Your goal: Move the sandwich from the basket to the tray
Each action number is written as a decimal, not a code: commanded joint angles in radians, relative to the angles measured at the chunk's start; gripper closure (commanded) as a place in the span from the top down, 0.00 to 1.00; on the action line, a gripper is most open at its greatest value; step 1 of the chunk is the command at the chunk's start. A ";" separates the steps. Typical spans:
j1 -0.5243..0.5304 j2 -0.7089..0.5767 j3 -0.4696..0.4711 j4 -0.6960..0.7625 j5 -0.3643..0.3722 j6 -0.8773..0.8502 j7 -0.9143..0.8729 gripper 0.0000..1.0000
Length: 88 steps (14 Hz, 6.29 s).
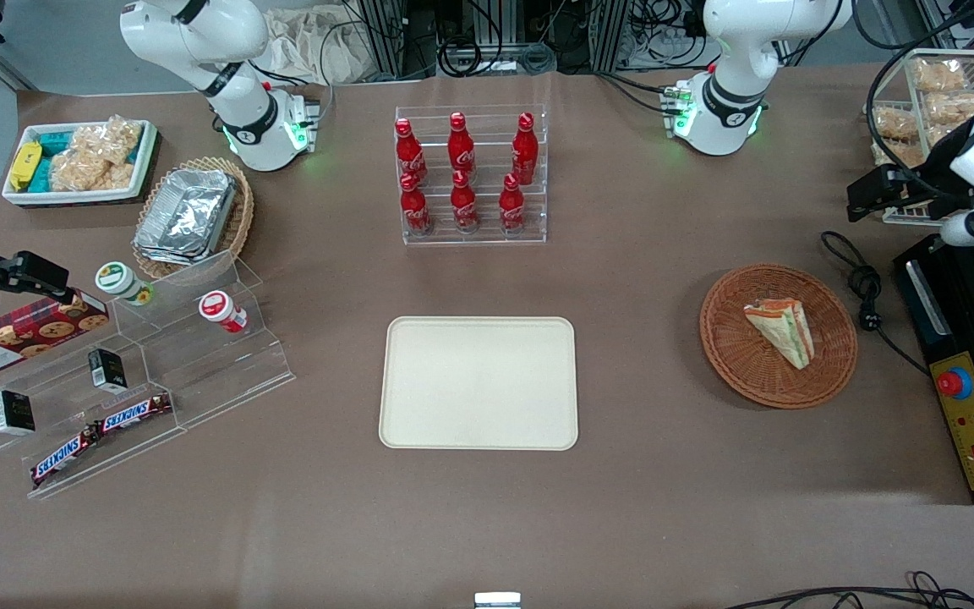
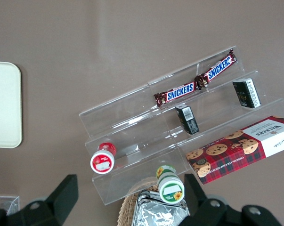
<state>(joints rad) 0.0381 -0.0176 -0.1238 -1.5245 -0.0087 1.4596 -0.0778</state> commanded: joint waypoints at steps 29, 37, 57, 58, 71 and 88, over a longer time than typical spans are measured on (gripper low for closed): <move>0.008 0.217 0.090 -0.620 0.115 0.797 -0.545 1.00; 0.008 0.350 0.092 -0.632 0.113 0.883 -0.556 0.76; -0.131 0.412 -0.335 -0.154 0.081 0.520 -0.666 0.00; -0.154 0.442 -0.335 -0.154 0.084 0.580 -0.659 0.00; -0.277 0.688 -0.332 -0.154 0.343 0.964 -0.663 0.99; 0.063 0.078 -0.176 0.041 0.012 0.020 -0.243 0.99</move>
<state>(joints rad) 0.1095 0.1007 -0.3696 -1.5238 0.0260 1.6013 -0.4083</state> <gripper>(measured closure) 0.004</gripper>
